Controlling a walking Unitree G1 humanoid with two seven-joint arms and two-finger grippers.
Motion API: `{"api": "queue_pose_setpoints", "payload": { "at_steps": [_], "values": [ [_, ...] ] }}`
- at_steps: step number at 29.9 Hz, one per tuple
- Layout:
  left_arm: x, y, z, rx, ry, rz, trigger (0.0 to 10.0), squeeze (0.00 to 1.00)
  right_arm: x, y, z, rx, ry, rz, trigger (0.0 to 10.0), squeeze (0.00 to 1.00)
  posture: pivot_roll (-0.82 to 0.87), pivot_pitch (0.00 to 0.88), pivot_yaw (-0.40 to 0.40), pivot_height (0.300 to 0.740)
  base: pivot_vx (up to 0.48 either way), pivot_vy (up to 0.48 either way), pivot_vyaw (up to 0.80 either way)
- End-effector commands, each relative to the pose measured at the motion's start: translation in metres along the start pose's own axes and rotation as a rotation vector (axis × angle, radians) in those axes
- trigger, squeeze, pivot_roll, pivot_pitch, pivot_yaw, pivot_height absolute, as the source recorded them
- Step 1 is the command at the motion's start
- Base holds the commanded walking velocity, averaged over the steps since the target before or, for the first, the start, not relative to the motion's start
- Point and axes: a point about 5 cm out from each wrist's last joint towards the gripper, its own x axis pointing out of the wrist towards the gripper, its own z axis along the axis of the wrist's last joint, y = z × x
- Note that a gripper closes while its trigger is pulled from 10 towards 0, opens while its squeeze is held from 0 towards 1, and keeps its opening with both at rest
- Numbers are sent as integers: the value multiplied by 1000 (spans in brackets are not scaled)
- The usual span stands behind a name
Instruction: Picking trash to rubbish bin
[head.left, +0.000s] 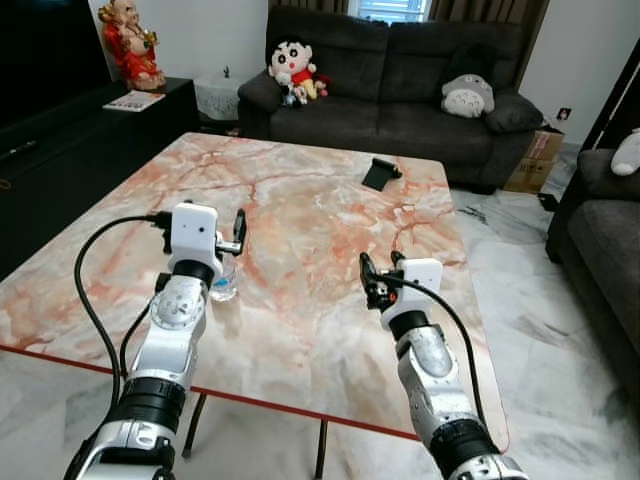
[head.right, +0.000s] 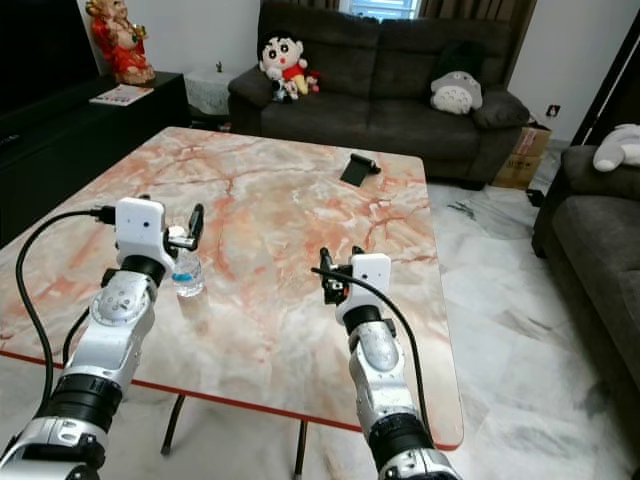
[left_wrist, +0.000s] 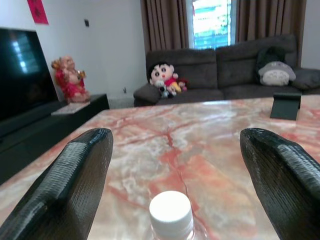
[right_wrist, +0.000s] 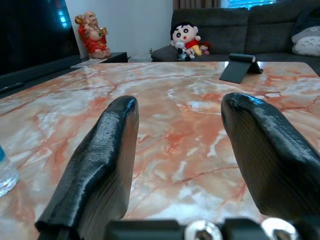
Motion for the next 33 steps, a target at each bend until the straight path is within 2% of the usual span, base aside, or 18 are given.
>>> {"api": "queue_pose_setpoints", "payload": {
  "at_steps": [1, 10, 17, 25, 33],
  "values": [
    [5, 0, 2, -2, 13, -3, 10000, 0, 1, -1, 3, -4, -7, 3, 10000, 0, 154, 0, -55, 740, 0, 0, 0],
    [14, -4, -5, 29, 88, -32, 10000, 0, 1, -1, 2, -6, -3, 1, 10000, 0, 154, 0, -55, 740, 0, 0, 0],
    [18, 0, -3, 57, 91, -2, 10000, 0, 1, -2, 3, -4, -7, -1, 10000, 0, 148, 0, -58, 740, 0, 0, 0],
    [17, 7, -6, 76, 103, 25, 10000, 0, 1, -2, 2, -7, -1, -4, 10000, 0, 152, 0, -56, 740, 0, 0, 0],
    [13, 4, -15, 82, 146, 11, 10000, 0, 1, -1, 2, -5, -4, -4, 10000, 0, 152, 0, -56, 740, 0, 0, 0]
  ]
}}
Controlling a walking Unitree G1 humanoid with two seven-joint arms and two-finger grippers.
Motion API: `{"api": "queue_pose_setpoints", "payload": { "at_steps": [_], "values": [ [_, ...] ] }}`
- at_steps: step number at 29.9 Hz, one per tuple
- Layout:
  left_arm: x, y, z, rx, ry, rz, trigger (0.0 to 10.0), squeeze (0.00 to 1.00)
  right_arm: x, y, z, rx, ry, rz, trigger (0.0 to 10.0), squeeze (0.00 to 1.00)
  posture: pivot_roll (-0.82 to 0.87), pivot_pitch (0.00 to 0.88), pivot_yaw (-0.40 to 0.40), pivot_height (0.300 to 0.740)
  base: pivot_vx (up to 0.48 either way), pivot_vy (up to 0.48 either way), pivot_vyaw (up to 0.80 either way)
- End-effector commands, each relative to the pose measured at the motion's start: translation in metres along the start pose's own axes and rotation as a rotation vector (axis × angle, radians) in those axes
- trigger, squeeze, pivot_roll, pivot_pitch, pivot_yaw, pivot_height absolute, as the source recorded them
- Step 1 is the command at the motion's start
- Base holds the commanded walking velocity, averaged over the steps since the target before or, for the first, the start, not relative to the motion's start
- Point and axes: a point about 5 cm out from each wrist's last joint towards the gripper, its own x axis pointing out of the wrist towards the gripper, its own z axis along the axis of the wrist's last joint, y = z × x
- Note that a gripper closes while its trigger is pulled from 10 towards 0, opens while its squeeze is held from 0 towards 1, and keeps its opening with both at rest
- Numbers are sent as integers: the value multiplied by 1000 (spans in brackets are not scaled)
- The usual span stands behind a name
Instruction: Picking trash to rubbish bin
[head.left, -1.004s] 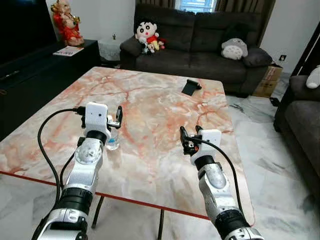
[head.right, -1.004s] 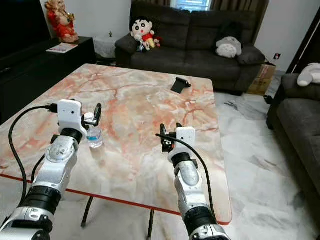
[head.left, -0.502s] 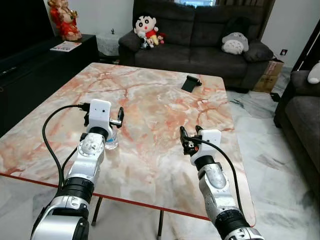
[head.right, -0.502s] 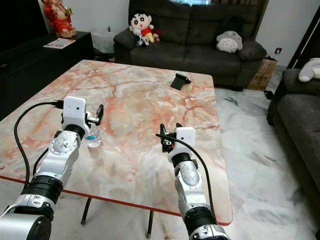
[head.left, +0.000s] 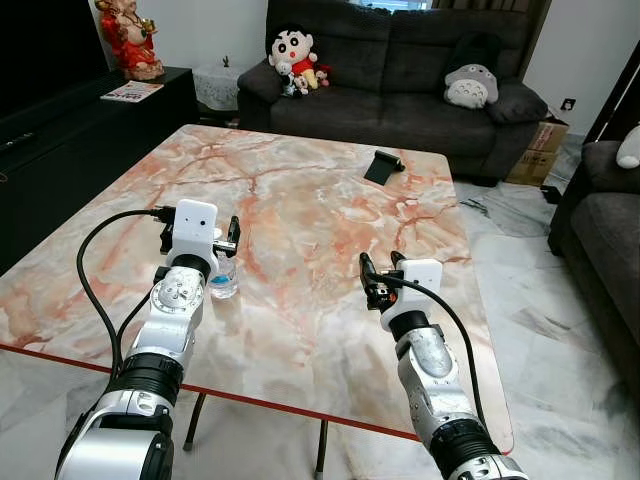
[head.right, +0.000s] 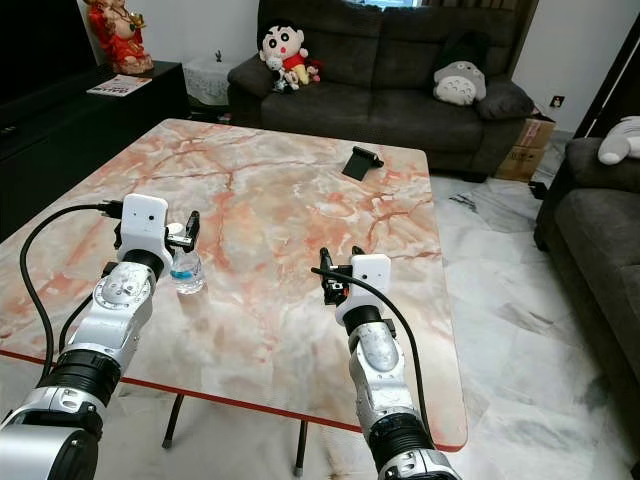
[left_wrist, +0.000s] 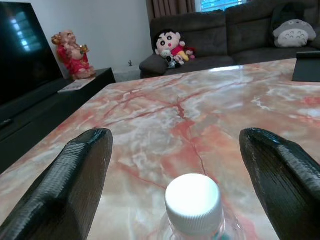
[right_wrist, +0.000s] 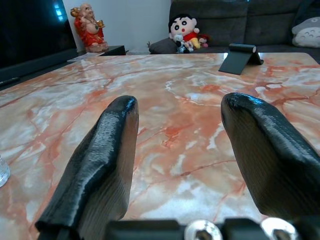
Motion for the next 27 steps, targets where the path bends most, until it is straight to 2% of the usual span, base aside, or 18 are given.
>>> {"api": "queue_pose_setpoints", "payload": {
  "at_steps": [1, 6, 21, 22, 23, 24, 25, 27],
  "values": [
    [-1, -3, -7, 14, 43, -12, 10000, 0, 1, -1, 2, -5, -5, -2, 10000, 0, 152, 0, -56, 740, 0, 0, 0],
    [-1, -6, -12, 10, 74, -25, 10000, 0, 1, -1, 2, -7, -4, -3, 10000, 0, 152, 0, -56, 740, 0, 0, 0],
    [3, -3, -11, 13, 89, -17, 10000, 0, 1, -1, 2, -6, -2, -3, 10000, 0, 152, 0, -56, 740, 0, 0, 0],
    [4, -3, -11, 12, 89, -17, 5922, 0, 1, -1, 2, -6, -3, -4, 10000, 0, 152, 0, -56, 740, 0, 0, 0],
    [4, -3, -11, 12, 89, -16, 3843, 0, 1, -1, 2, -7, -4, -4, 10000, 0, 152, 0, -56, 740, 0, 0, 0],
    [4, -3, -11, 12, 89, -16, 3843, 0, 1, -1, 2, -7, -4, -4, 10000, 0, 152, 0, -56, 740, 0, 0, 0],
    [4, -3, -10, 10, 84, -15, 39, 0, 1, -2, 2, -7, -4, -5, 10000, 0, 152, 0, -56, 740, 0, 0, 0],
    [4, -4, -10, 8, 81, -18, 0, 0, 1, -2, 2, -7, -3, -5, 10000, 0, 152, 0, -56, 740, 0, 0, 0]
  ]
}}
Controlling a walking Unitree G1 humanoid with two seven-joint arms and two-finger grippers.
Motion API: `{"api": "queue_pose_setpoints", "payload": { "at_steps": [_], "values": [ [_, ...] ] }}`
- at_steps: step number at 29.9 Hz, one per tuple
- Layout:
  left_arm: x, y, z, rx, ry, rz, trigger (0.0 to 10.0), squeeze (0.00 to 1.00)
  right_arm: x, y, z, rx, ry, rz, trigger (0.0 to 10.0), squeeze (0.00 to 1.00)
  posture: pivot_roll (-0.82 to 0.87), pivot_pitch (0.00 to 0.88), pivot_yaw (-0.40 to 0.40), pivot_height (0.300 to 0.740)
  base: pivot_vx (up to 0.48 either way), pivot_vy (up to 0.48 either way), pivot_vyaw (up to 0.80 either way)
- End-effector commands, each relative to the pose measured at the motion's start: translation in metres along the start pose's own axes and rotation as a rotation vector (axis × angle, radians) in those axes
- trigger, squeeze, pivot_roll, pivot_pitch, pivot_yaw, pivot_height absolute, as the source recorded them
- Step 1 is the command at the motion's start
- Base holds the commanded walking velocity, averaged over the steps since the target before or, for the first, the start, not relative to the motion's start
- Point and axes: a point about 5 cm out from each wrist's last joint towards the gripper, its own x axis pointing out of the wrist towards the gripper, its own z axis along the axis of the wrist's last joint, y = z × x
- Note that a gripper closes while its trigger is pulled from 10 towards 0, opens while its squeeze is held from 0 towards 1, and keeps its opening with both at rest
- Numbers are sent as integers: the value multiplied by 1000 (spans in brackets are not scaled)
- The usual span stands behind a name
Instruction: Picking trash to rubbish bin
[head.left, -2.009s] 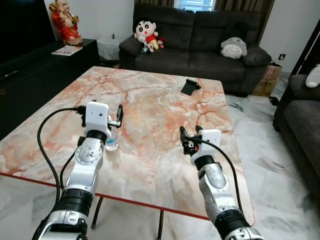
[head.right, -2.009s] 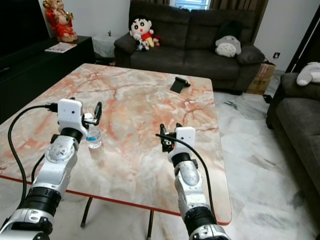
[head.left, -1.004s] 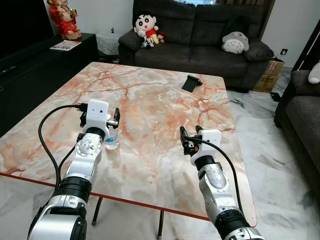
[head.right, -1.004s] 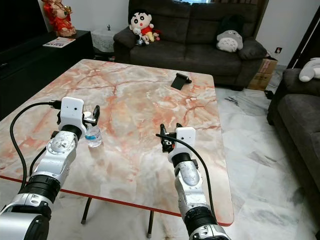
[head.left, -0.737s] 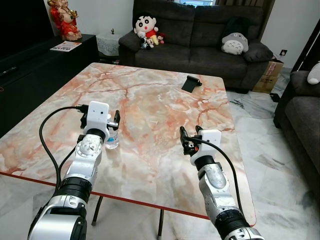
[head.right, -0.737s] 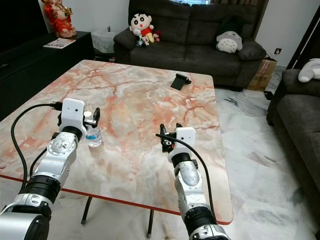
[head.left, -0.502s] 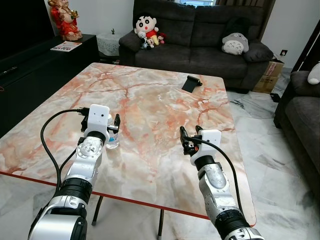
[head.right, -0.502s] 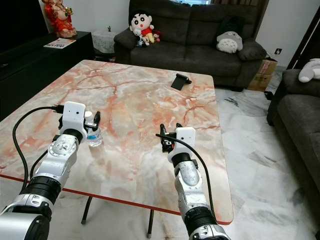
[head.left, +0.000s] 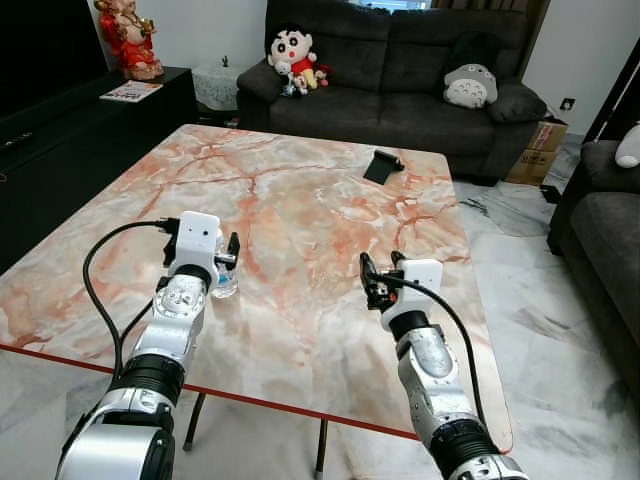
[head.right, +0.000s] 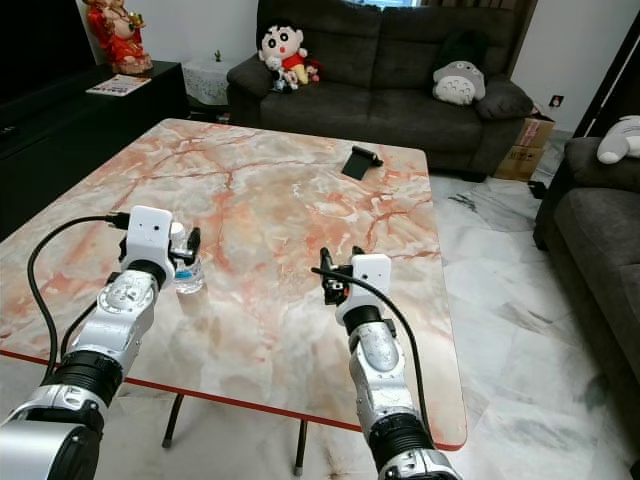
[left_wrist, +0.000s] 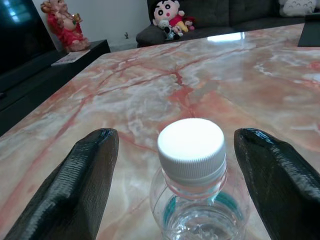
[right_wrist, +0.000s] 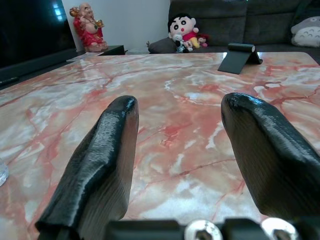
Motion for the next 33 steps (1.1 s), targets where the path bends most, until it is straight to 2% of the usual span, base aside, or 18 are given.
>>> {"api": "queue_pose_setpoints", "payload": {
  "at_steps": [1, 14, 15, 16, 17, 33],
  "values": [
    [5, -2, 10, 11, -30, -9, 0, 0, 1, -1, 2, -6, -3, -3, 10000, 0, 152, 0, -56, 740, 0, 0, 0],
    [4, -2, 11, 17, -37, -11, 0, 0, 1, -1, 2, -4, -2, -3, 10000, 0, 152, 0, -56, 740, 0, 0, 0],
    [4, -2, 11, 21, -37, -7, 4000, 0, 1, -1, 2, -4, -2, -3, 10000, 0, 152, 0, -56, 740, 0, 0, 0],
    [4, -1, 11, 23, -37, -4, 8902, 0, 1, -1, 2, -5, -2, -3, 10000, 0, 152, 0, -56, 740, 0, 0, 0],
    [4, -1, 11, 25, -37, -3, 10000, 0, 1, -1, 2, -4, -2, -3, 10000, 0, 152, 0, -56, 740, 0, 0, 0],
    [5, -3, 11, 34, -43, -9, 10000, 0, 1, -1, 1, -5, 0, -2, 10000, 0, 152, 0, -56, 740, 0, 0, 0]
  ]
}}
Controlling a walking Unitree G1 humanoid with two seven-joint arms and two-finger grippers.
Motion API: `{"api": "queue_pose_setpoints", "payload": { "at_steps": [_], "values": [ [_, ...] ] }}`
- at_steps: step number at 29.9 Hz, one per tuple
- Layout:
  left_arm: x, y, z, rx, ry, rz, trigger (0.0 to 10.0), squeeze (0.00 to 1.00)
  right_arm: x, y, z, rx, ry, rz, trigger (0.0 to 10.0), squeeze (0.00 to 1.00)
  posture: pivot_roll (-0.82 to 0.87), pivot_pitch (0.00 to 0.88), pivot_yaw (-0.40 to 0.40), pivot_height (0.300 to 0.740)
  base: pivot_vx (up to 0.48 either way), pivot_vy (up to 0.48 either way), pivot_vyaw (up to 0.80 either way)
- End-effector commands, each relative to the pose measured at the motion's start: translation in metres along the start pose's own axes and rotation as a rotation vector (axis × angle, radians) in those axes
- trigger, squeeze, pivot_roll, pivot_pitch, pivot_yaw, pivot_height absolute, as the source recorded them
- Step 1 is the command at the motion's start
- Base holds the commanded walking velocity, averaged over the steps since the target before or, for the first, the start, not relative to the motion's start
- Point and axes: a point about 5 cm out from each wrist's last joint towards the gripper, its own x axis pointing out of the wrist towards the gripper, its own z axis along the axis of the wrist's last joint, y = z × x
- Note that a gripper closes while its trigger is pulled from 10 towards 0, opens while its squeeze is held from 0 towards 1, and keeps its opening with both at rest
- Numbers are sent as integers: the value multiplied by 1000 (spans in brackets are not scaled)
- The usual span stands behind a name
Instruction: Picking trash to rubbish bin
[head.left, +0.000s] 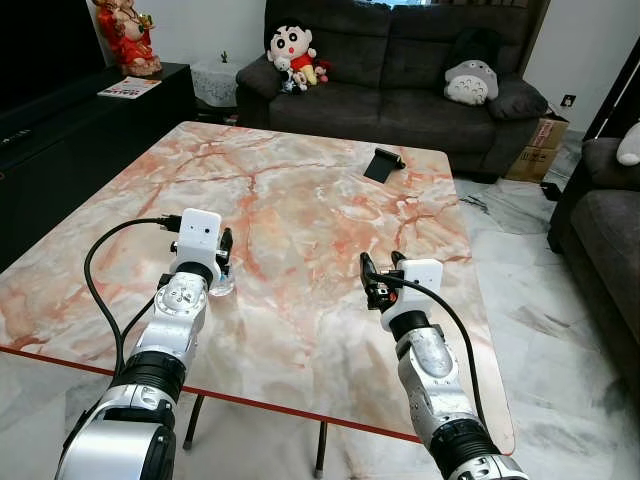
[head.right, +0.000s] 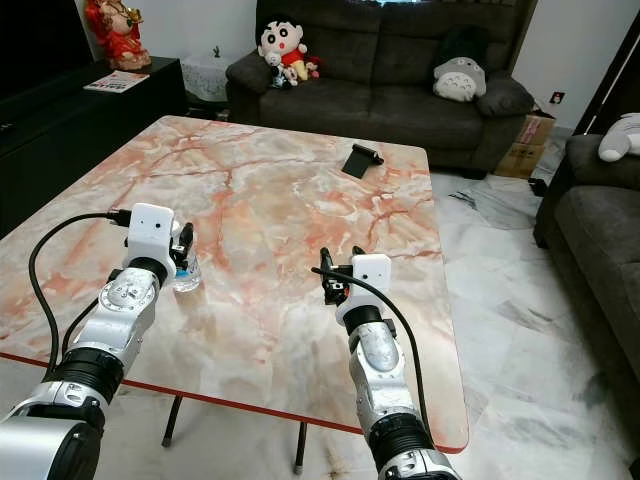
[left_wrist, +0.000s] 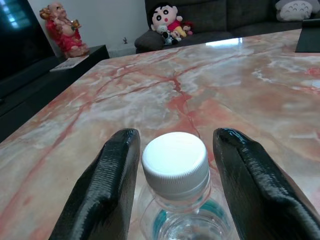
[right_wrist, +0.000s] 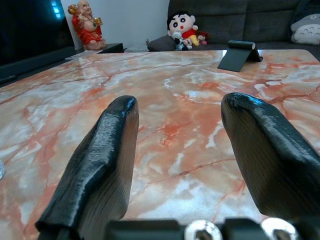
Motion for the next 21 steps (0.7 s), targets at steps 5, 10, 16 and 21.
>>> {"api": "queue_pose_setpoints", "payload": {
  "at_steps": [5, 10, 16, 21],
  "values": [
    [3, -2, 5, 28, -16, -8, 10000, 0, 1, -1, 1, -4, 0, -3, 10000, 0, 152, 0, -56, 740, 0, 0, 0],
    [3, -2, 5, 33, -13, -8, 10000, 0, 1, -1, 1, -5, 2, -2, 10000, 0, 152, 0, -56, 740, 0, 0, 0],
    [3, -2, 5, 33, -18, -6, 10000, 0, 1, -1, 1, -4, 0, -3, 10000, 0, 152, 0, -56, 740, 0, 0, 0],
    [3, 0, 10, 53, -45, 11, 10000, 0, 1, -1, 1, -6, 0, -3, 10000, 0, 152, 0, -56, 740, 0, 0, 0]
  ]
}}
